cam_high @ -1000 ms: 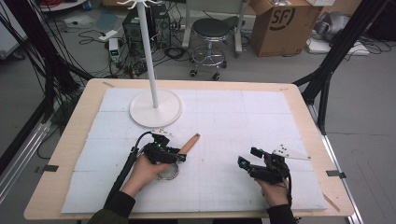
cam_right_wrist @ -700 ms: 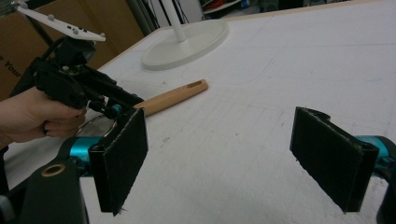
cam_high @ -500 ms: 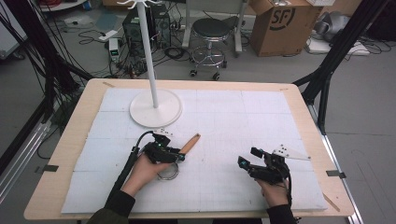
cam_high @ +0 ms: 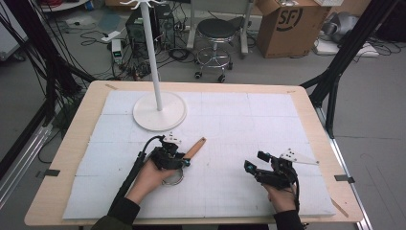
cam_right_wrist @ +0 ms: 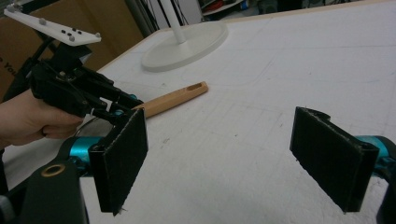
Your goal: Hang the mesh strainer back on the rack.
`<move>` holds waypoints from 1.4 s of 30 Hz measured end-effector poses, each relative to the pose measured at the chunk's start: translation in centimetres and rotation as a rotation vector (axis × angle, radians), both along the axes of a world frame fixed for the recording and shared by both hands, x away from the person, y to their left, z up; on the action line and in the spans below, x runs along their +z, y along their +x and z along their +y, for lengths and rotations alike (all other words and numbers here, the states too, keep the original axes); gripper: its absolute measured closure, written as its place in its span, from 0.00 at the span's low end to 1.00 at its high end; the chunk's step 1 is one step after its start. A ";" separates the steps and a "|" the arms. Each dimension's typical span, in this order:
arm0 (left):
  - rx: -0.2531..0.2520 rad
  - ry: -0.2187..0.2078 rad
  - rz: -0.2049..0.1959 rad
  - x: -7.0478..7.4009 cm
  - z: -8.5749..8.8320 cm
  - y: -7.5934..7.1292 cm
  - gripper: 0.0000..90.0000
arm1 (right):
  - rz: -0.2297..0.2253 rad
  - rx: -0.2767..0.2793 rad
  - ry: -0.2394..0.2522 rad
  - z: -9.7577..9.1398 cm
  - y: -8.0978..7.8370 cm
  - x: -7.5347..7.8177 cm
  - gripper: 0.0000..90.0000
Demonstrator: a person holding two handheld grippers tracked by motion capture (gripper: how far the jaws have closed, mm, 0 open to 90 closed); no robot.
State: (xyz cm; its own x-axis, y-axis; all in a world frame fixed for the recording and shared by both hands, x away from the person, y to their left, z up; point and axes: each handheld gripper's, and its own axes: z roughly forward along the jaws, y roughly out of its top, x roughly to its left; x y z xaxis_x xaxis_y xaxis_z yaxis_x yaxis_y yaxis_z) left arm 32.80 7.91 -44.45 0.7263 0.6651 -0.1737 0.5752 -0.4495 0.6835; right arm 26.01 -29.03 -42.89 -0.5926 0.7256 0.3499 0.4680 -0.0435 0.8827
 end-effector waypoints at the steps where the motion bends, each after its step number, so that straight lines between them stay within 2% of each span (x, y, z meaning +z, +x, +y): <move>1: 0.000 0.001 -0.004 0.0 0.0 0.0 0.72 | 0.001 0.001 -0.001 0.0 0.0 0.0 0.20; 3: 0.000 0.014 -0.019 0.0 -0.1 -0.2 0.72 | -0.005 0.002 -0.003 0.0 0.0 0.0 0.20; 6: 0.001 0.056 -0.060 0.0 -0.6 -0.7 0.72 | -0.005 0.000 0.000 -0.1 -0.1 0.1 0.20; 10: 0.003 0.056 -0.060 -0.1 -0.6 -0.7 0.72 | -0.003 0.001 -0.001 0.0 -0.1 0.1 0.20; 14: 0.010 0.077 -0.094 -0.2 -0.9 -1.1 0.73 | -0.003 0.000 -0.003 0.0 0.0 0.0 0.20; 17: 0.011 0.075 -0.091 -0.2 -0.9 -1.0 0.73 | -0.004 0.000 -0.004 0.0 0.0 0.0 0.20; 21: 0.013 0.110 -0.101 0.0 -1.3 -1.2 0.73 | -0.006 -0.003 -0.005 -0.1 0.0 0.0 0.20; 28: 0.021 0.131 -0.090 0.1 -1.6 -1.1 0.75 | -0.008 -0.005 -0.002 -0.1 0.0 0.1 0.20; 35: 0.007 0.179 -0.042 0.7 -2.1 -0.4 0.77 | -0.009 -0.010 0.000 -0.2 -0.1 0.1 0.20; 42: 0.000 0.176 -0.031 0.8 -2.1 -0.2 0.78 | -0.013 -0.012 0.000 -0.2 -0.1 0.1 0.20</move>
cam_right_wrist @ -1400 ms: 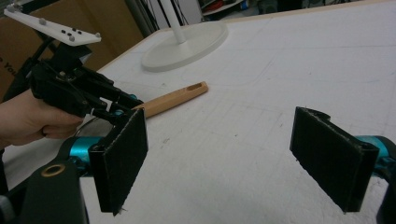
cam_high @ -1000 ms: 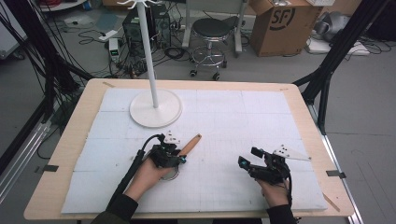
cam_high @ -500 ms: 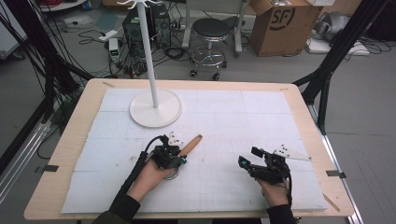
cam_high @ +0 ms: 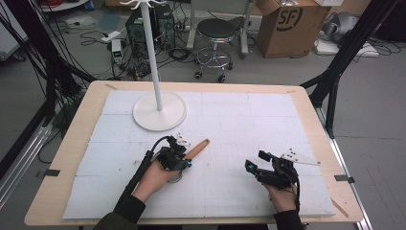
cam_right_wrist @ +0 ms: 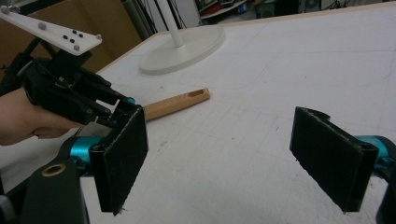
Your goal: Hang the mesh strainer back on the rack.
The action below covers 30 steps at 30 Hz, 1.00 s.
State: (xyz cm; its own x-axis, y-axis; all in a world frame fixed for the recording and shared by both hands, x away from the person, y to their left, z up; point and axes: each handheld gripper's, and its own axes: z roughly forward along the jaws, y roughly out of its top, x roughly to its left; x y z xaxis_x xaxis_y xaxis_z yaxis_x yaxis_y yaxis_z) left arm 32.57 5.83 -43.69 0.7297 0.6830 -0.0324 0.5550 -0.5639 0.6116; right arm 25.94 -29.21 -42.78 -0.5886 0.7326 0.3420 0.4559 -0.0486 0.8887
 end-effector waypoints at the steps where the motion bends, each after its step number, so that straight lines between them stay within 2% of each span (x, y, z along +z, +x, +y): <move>1: 0.000 -0.006 0.007 0.0 0.1 0.1 0.78 | 0.004 0.000 0.001 0.0 0.0 0.0 0.20; 5: -0.006 -0.047 0.038 0.0 0.7 0.5 0.78 | -0.001 -0.002 0.002 -0.1 0.0 0.0 0.20; 8: -0.015 -0.062 0.042 0.0 0.9 0.6 0.79 | 0.004 -0.007 0.007 -0.3 -0.1 0.0 0.20; 11: -0.015 -0.059 0.036 0.0 0.9 0.6 0.79 | -0.005 -0.010 0.005 -0.4 0.0 0.0 0.20; 12: -0.021 -0.043 0.021 0.0 0.7 0.4 0.79 | -0.007 -0.010 0.006 -0.4 -0.1 0.0 0.20; 13: -0.018 -0.045 0.012 0.0 0.7 0.3 0.79 | -0.007 -0.011 0.006 -0.4 -0.1 0.0 0.20; 14: -0.022 -0.037 0.013 0.1 0.7 0.3 0.79 | -0.007 -0.011 0.006 -0.4 -0.1 0.0 0.20; 16: -0.028 -0.051 0.021 0.0 0.8 0.5 0.79 | -0.008 -0.013 0.005 -0.4 -0.1 0.0 0.20; 17: -0.030 -0.046 0.019 0.0 0.8 0.5 0.79 | -0.006 -0.013 0.005 -0.4 -0.1 0.0 0.20; 18: -0.044 -0.007 -0.001 0.1 0.4 0.3 0.79 | -0.007 -0.013 0.005 -0.4 -0.1 0.0 0.20; 21: -0.066 0.062 -0.003 0.5 -0.3 0.4 0.79 | -0.006 -0.010 0.002 -0.2 0.0 -0.1 0.20; 30: -0.067 0.079 -0.006 0.5 -0.5 0.3 0.79 | -0.007 -0.011 0.005 -0.2 0.0 0.0 0.20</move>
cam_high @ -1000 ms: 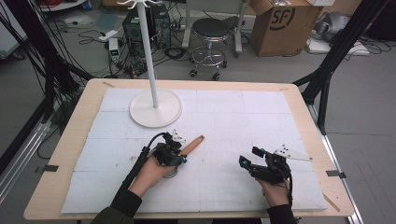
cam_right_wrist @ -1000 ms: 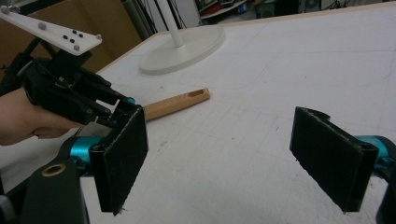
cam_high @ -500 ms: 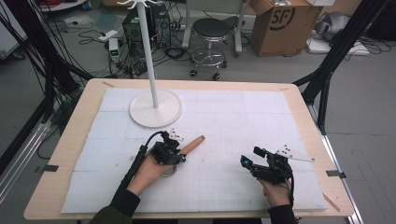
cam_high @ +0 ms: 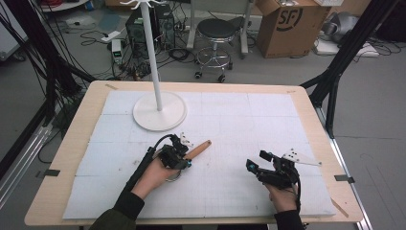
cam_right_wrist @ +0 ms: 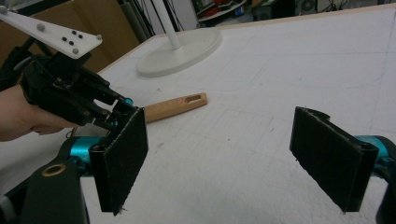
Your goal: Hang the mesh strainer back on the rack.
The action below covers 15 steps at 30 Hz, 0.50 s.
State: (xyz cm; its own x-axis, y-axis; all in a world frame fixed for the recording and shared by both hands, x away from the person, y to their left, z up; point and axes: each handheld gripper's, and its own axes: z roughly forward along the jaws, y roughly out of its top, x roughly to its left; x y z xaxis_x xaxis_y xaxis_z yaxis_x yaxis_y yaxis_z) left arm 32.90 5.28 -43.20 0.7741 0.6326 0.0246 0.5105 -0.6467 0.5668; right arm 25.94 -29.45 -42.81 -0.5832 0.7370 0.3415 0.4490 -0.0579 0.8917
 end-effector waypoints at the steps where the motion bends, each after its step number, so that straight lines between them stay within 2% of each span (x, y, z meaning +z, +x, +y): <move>1: 0.004 -0.007 0.004 0.0 0.0 0.0 0.79 | 0.001 0.001 -0.001 0.0 0.0 0.0 0.20; 5: 0.003 -0.023 0.013 -0.1 0.3 0.2 0.79 | 0.003 -0.004 0.000 -0.1 -0.1 0.0 0.20; 9: 0.013 -0.088 0.052 -0.2 0.9 0.6 0.79 | -0.004 -0.008 -0.001 -0.1 -0.1 0.1 0.20; 13: 0.017 -0.121 0.050 -0.3 1.4 0.5 0.79 | -0.006 -0.018 0.006 -0.4 -0.1 0.1 0.20; 15: 0.018 -0.124 0.047 -0.2 1.6 0.6 0.79 | -0.003 -0.019 0.007 -0.5 -0.1 0.1 0.20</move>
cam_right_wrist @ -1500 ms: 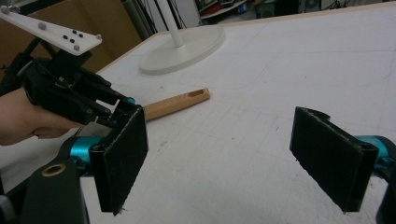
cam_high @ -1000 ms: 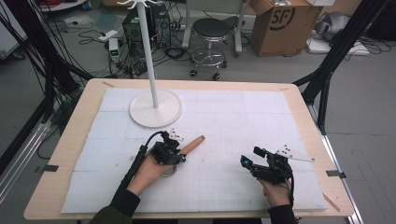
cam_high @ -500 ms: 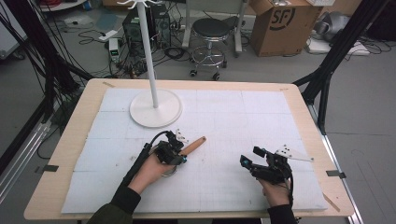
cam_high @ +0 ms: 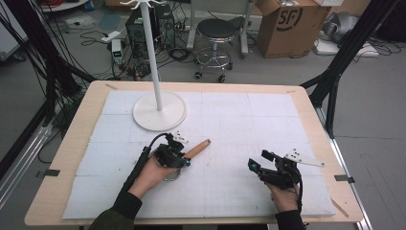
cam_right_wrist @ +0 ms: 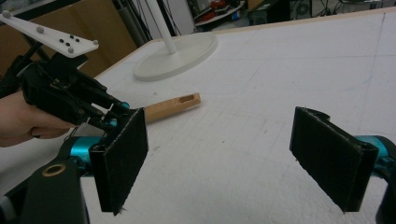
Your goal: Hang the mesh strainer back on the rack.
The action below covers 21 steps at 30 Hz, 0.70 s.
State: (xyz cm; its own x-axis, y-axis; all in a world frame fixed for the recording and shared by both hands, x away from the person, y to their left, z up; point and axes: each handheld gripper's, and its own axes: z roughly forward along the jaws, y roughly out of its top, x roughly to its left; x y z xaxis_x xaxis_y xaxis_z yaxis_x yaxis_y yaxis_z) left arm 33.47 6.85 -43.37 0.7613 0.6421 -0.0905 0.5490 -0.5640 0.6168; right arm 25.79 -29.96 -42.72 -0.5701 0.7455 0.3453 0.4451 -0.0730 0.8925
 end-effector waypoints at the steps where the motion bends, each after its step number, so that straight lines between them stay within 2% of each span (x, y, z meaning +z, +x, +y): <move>1: 0.002 -0.007 -0.006 0.1 0.2 0.0 0.79 | -0.003 0.000 -0.001 0.0 0.0 0.0 0.20; 8: 0.037 -0.165 -0.017 1.3 2.4 -0.1 0.79 | -0.003 -0.001 -0.003 0.0 0.0 0.0 0.20; 11: 0.058 -0.272 -0.010 1.9 4.1 -0.1 0.79 | -0.003 0.000 -0.005 0.1 0.0 0.0 0.20; 16: 0.063 -0.394 -0.032 2.3 5.7 -0.3 0.79 | 0.003 0.003 -0.007 0.3 0.0 0.0 0.20; 21: 0.067 -0.535 -0.052 2.6 7.3 -0.4 0.79 | 0.001 0.005 -0.010 0.4 0.0 -0.1 0.20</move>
State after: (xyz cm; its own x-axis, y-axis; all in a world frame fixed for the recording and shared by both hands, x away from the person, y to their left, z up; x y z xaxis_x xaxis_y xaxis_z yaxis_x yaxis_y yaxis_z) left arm 33.08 14.10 -40.73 0.7322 0.5642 -0.3814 0.5343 -0.1288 0.8354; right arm 25.81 -29.53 -42.77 -0.5733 0.7463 0.3383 0.4460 -0.0621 0.8929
